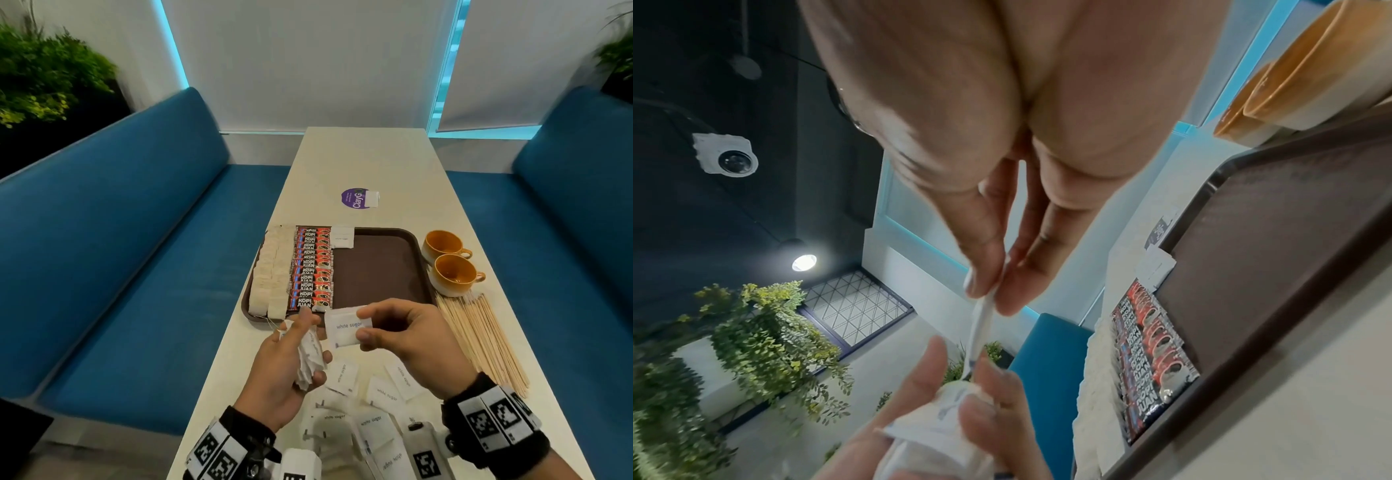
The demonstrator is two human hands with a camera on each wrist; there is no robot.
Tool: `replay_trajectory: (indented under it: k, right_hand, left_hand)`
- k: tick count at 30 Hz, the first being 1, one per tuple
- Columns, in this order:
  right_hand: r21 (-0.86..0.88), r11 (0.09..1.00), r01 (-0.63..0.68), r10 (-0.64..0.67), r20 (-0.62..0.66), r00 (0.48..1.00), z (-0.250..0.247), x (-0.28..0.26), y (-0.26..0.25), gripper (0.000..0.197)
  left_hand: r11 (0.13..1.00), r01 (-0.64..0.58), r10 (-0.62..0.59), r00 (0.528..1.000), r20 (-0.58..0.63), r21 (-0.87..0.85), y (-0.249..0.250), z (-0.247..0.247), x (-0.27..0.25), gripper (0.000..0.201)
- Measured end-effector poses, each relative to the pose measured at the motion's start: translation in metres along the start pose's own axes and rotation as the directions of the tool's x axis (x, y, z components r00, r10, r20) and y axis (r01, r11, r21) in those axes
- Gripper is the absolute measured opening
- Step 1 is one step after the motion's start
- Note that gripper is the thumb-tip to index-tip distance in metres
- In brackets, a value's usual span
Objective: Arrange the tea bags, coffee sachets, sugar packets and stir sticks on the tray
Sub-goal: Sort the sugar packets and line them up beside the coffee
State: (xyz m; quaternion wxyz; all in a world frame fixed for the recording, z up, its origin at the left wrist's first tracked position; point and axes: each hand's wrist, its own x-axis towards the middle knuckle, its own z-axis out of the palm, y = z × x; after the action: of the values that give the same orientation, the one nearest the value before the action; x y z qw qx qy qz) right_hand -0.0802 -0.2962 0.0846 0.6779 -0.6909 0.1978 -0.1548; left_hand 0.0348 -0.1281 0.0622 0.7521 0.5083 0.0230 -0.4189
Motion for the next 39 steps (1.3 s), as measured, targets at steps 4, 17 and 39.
replay_trajectory:
  k: [4, 17, 39]
  right_hand:
    - [-0.014, 0.999, -0.033, 0.032, -0.034, 0.999, -0.005, 0.035, 0.001, 0.021]
    - [-0.118, 0.968, -0.223, 0.184, -0.277, 0.943, -0.035, 0.239, 0.045, 0.019]
    - [-0.532, 0.786, -0.313, 0.165, -0.308, 0.937, -0.028, 0.311, 0.093, 0.015]
  left_hand:
    - [0.995, 0.061, -0.059, 0.998, 0.03, -0.084, 0.008, -0.009, 0.014, 0.034]
    - [0.984, 0.139, -0.129, 0.987, 0.093, -0.112, 0.0, -0.027, 0.05, 0.036]
    - [0.978, 0.209, -0.206, 0.974, 0.095, -0.023, -0.004, -0.044, 0.064, 0.072]
